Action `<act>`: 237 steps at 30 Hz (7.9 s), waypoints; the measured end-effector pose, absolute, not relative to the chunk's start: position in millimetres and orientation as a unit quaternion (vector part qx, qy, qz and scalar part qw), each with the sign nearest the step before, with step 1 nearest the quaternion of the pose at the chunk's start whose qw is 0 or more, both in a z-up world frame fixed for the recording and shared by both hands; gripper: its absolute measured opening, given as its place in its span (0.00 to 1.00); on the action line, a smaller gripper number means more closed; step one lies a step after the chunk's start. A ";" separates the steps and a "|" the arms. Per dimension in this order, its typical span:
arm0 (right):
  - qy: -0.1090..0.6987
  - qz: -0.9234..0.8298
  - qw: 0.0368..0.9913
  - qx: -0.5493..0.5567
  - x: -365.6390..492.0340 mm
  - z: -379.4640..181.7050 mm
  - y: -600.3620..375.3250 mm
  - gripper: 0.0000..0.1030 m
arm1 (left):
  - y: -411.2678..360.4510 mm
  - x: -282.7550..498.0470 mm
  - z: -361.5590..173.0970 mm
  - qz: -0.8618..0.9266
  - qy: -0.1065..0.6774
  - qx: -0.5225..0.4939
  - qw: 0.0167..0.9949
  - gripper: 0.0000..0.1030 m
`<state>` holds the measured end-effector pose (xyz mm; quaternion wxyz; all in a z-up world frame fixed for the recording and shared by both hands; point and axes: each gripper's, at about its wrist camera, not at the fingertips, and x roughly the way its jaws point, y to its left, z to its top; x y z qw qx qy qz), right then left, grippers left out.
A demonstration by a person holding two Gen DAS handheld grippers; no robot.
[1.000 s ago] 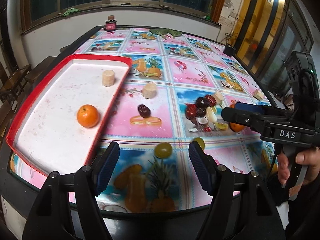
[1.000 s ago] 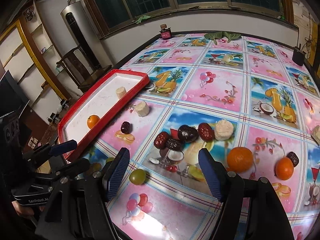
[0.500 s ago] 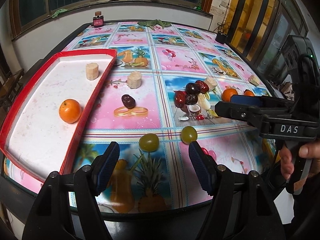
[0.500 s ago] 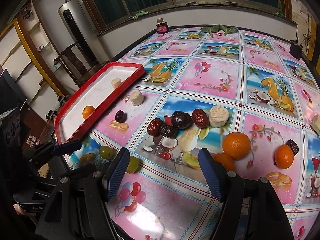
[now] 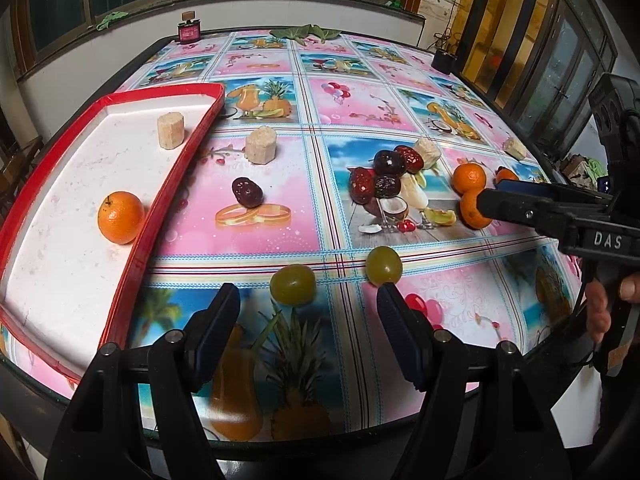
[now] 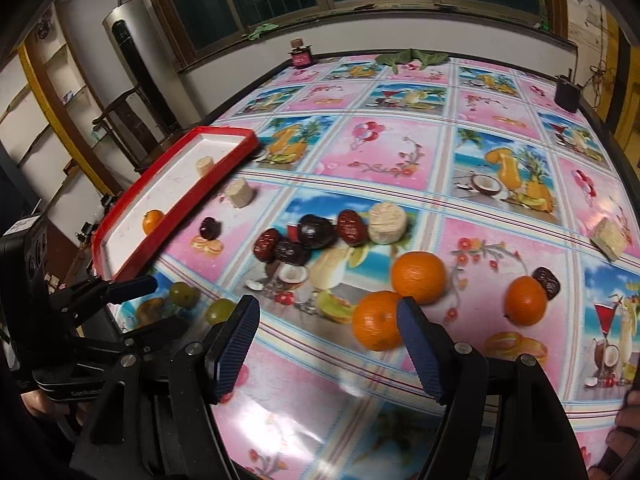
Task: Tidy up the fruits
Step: 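Grasp a green grape with the left tool while the right tool grasps an orange, then carry grape and orange into the tray and release both, then grasp another orange with the right tool while the left tool grasps another green grape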
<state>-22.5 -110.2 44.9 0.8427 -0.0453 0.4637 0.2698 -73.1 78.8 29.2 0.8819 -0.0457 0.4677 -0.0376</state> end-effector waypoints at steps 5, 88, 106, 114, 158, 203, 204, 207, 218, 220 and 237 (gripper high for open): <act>0.480 0.257 0.837 -0.047 -14.3 35.7 -114.0 0.67 | 78.4 -71.0 25.6 -0.037 0.471 -0.046 0.880 0.58; 0.436 0.431 0.780 -0.127 10.5 55.1 137.6 0.36 | 228.7 -77.5 35.8 0.112 0.443 -0.144 0.878 0.23; 0.458 0.414 0.771 -0.157 36.3 13.0 167.8 0.36 | 233.2 -72.3 24.4 0.110 0.459 -0.146 0.869 0.23; 0.459 0.424 0.762 -0.171 35.0 3.8 170.4 0.37 | 230.5 -70.8 20.6 0.110 0.464 -0.144 0.867 0.23; 0.439 0.387 0.809 -0.059 -8.0 59.5 -9.1 0.69 | 163.1 -81.7 70.3 0.088 0.404 -0.125 0.902 0.62; 0.466 0.270 0.841 -0.054 5.9 39.0 -131.0 0.67 | 45.3 -64.0 33.4 -0.052 0.473 -0.063 0.877 0.62; 0.465 0.271 0.841 -0.054 7.9 38.4 -128.4 0.67 | 44.4 -63.9 32.9 -0.053 0.474 -0.061 0.877 0.62; 0.465 0.270 0.841 -0.054 12.5 36.1 -123.7 0.66 | 42.3 -62.4 31.3 -0.055 0.476 -0.056 0.876 0.62; 0.478 0.252 0.839 -0.060 24.6 22.5 -117.9 0.55 | 31.6 -47.4 20.0 -0.063 0.485 -0.024 0.872 0.34; 0.479 0.250 0.839 -0.061 26.1 20.6 -117.6 0.54 | 30.7 -46.6 18.8 -0.061 0.485 -0.020 0.872 0.28; 0.479 0.253 0.836 -0.086 22.5 17.2 -104.9 0.36 | 35.7 -50.7 21.9 -0.068 0.479 -0.032 0.875 0.19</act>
